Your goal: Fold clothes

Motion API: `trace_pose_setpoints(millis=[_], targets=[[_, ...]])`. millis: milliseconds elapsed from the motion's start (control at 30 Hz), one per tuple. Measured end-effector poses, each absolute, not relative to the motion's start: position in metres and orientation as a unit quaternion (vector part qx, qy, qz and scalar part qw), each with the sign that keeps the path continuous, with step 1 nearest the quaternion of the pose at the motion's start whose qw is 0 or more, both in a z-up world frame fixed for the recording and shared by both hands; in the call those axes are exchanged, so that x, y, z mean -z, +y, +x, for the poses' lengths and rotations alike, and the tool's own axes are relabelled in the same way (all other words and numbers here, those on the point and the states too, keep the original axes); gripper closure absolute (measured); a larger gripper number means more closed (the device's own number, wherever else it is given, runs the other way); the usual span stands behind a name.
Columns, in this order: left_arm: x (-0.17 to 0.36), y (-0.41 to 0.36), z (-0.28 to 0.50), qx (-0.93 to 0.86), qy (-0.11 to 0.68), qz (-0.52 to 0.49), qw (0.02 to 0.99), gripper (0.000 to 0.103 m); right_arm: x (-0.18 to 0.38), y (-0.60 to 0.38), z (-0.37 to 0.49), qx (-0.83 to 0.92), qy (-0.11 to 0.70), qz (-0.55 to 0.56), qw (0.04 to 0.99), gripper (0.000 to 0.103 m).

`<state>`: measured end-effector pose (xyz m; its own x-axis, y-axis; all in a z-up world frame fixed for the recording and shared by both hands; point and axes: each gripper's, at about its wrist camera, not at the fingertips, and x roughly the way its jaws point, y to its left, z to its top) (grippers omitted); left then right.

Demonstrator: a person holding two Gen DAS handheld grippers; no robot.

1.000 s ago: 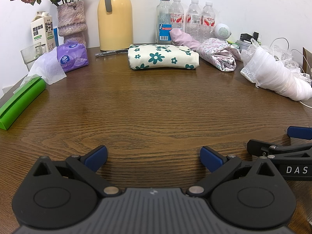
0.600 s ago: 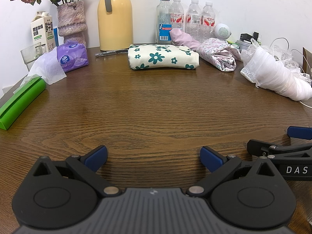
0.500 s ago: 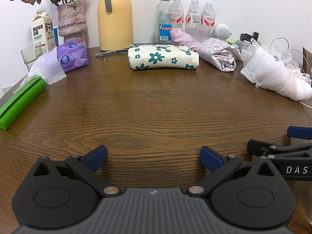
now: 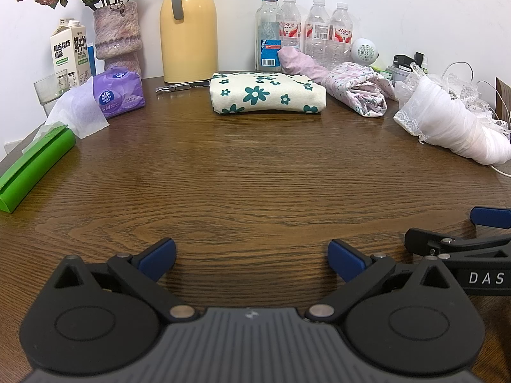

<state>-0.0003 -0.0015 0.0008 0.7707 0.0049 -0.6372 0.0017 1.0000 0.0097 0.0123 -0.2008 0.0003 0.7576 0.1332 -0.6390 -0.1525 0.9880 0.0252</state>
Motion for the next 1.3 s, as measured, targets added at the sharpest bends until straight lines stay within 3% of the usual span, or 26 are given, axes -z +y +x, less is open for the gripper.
trace_pose_setpoints(millis=[300,433,600,733,833,1000,1167,1200,1233,1267,1300], targets=[[-0.006,-0.004,0.0,-0.004,0.339,0.012,0.941,0.0,-0.013,-0.241,0.021,-0.129,0.34,0.009,0.931,0.0],[-0.026,-0.024,0.012,0.045,0.335,0.019,0.941,0.0,-0.019,-0.259,0.025,-0.152,0.34,0.02,0.928,0.009],[-0.066,-0.087,0.07,0.133,0.274,0.037,0.952,0.0,-0.048,-0.377,0.074,-0.012,0.29,0.061,0.955,0.006],[-0.067,-0.149,0.127,0.141,0.259,0.093,0.951,0.0,-0.043,-0.444,0.108,0.045,0.309,0.112,0.943,0.007],[-0.058,-0.168,0.138,0.134,0.271,0.105,0.947,0.0,-0.039,-0.451,0.101,0.016,0.312,0.134,0.941,0.008],[-0.047,-0.174,0.152,0.139,0.299,0.082,0.941,0.0,-0.025,-0.433,0.107,0.005,0.309,0.079,0.948,0.008],[-0.052,-0.197,0.176,0.178,0.294,0.073,0.936,0.001,-0.016,-0.455,0.141,0.015,0.328,0.139,0.934,0.013],[-0.053,-0.201,0.182,0.19,0.305,0.06,0.931,0.004,-0.014,-0.458,0.146,0.013,0.328,0.148,0.933,0.029],[-0.054,-0.203,0.186,0.205,0.312,0.042,0.927,0.013,-0.012,-0.46,0.15,0.003,0.331,0.157,0.931,0.043],[-0.055,-0.206,0.191,0.221,0.318,0.022,0.922,0.03,-0.011,-0.461,0.154,-0.011,0.334,0.165,0.928,0.079],[-0.055,-0.208,0.195,0.237,0.323,0.005,0.916,0.044,-0.012,-0.461,0.155,-0.02,0.334,0.174,0.926,0.098]])
